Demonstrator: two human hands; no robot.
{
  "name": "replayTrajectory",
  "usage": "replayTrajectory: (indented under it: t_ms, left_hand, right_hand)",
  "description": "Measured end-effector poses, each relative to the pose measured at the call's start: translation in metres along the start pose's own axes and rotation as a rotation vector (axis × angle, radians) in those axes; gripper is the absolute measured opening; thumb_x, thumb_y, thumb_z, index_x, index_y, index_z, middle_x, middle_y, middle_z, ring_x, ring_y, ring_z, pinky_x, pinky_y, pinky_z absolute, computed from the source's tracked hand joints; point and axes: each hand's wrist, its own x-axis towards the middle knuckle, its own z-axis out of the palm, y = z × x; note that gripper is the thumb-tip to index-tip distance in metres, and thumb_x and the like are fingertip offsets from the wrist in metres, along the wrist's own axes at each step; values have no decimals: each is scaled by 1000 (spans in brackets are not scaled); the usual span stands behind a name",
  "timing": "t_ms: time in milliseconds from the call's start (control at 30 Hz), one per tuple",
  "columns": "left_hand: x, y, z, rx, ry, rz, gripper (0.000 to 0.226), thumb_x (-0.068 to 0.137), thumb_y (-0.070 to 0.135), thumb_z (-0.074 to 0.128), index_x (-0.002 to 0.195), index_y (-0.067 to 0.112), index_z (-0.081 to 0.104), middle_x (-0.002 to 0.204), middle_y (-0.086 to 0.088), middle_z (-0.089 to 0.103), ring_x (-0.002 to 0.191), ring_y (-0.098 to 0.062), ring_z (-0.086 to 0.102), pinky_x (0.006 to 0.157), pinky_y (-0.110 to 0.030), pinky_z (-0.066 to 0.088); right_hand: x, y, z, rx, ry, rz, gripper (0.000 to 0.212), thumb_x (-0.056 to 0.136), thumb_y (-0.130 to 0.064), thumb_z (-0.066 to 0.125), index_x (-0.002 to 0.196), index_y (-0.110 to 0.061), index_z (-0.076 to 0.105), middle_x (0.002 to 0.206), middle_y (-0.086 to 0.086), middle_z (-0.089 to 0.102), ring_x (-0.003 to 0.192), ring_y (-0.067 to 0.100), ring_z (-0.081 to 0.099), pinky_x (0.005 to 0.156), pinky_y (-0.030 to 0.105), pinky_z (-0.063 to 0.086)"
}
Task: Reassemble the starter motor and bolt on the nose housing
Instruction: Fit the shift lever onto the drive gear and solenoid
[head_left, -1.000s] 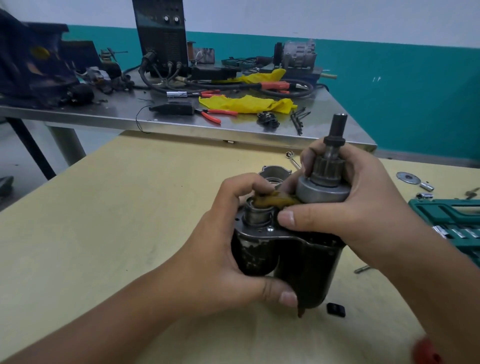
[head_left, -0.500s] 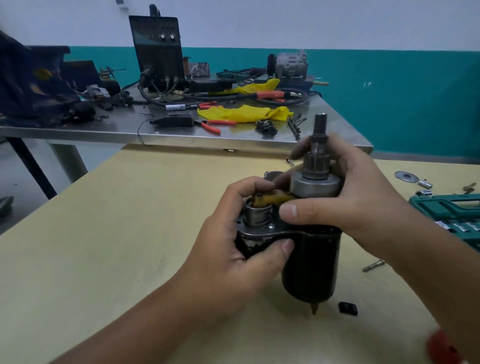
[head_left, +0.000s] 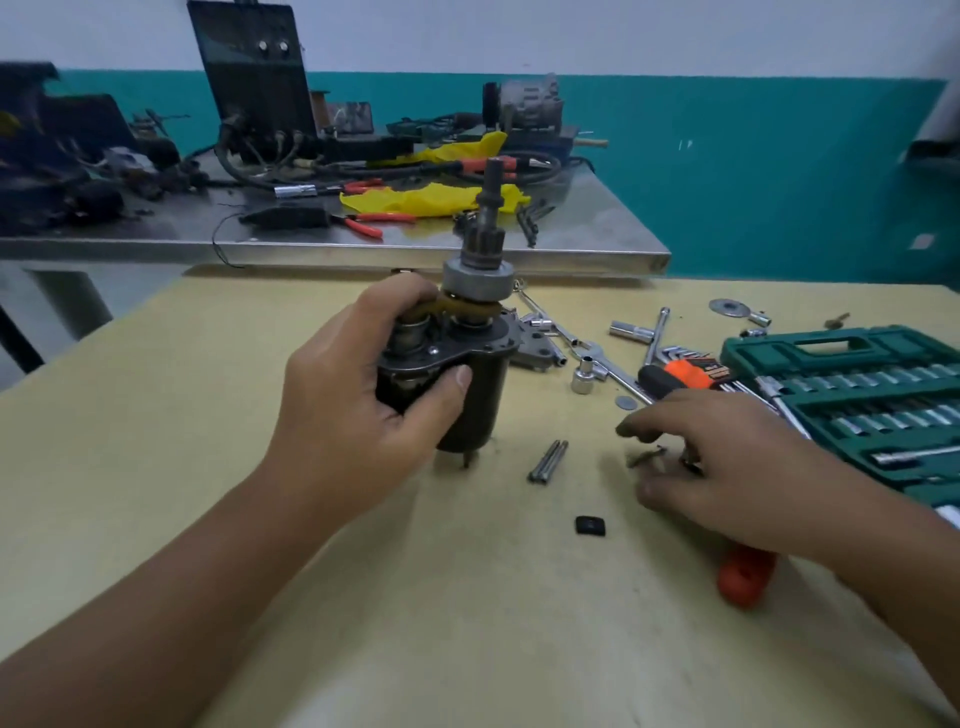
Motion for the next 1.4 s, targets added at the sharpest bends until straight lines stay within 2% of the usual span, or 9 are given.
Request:
replayTrajectory:
  t_ms: [133,300,467,600,933,1100,1233,1333,1400]
  left_hand:
    - [1,-11,-19,-247,-151,-119,52,80,35,73,127,46,56,139,1,50,123,-29,59,77,-47,61]
    - [1,-10,-25,-508,-381,-99,79,69,39,93,129,40,41,146,-6,48,122,-27,65,87,-41,61]
    - [-16,7,4,-321,-224,-148,88,60,40,93,123,49,33,124,19,60,92,-21,75,68,-52,62]
    - [-27,6,23,-133,-143,-159,96,55,48,96,123,59,29,112,5,66,96,-11,71,73,-24,55]
    - [-44,9,36,-76,-131,-75,84,65,41,79,130,54,28,129,15,48,95,10,57,72,0,40]
    - [-35,-13,6,-391,-327,-197,103,52,26,100,128,44,33,129,16,55,84,-18,75,60,-28,62]
    - [20,-37,-1,-322,-526,-157,118,51,25,101,145,51,36,143,18,52,124,-18,63,104,-41,53]
    - [46,-46,16,-119,-716,38,106,68,18,94,124,86,35,138,39,50,141,-20,46,120,-47,35]
    - [34,-44,9,-226,-648,-20,103,48,18,105,131,57,58,132,22,63,134,-17,57,111,-37,46]
  right_hand:
    - [5,2,5,-8,-19,12,22,92,-40,71,113,-36,72,101,-20,55,99,8,55,84,31,47]
    - [6,0,16,-37,32,42,8,95,-38,66,99,-33,71,94,-16,58,98,12,59,85,33,49]
    - [-7,-34,18,499,302,-159,33,86,-59,61,113,-41,68,98,-20,68,85,7,63,67,15,46]
    - [-19,-75,22,803,212,-281,64,82,-72,65,140,-56,46,133,-28,60,106,8,65,73,15,49]
    - [-11,-104,47,770,323,-83,105,65,-54,86,148,-63,22,112,-39,64,97,-17,64,76,0,44]
    - [-7,-103,47,727,274,-82,113,71,-57,84,158,-49,13,117,-30,66,107,-15,60,83,1,42]
    - [-2,-101,43,619,197,-184,107,80,-61,75,160,-42,6,128,-16,63,113,2,60,95,25,49]
    - [2,-94,42,625,155,-229,103,81,-60,73,161,-40,12,130,-14,62,119,2,59,98,26,49]
    - [4,-86,41,715,115,-240,95,83,-47,78,158,-46,18,127,-19,64,118,2,62,94,18,48]
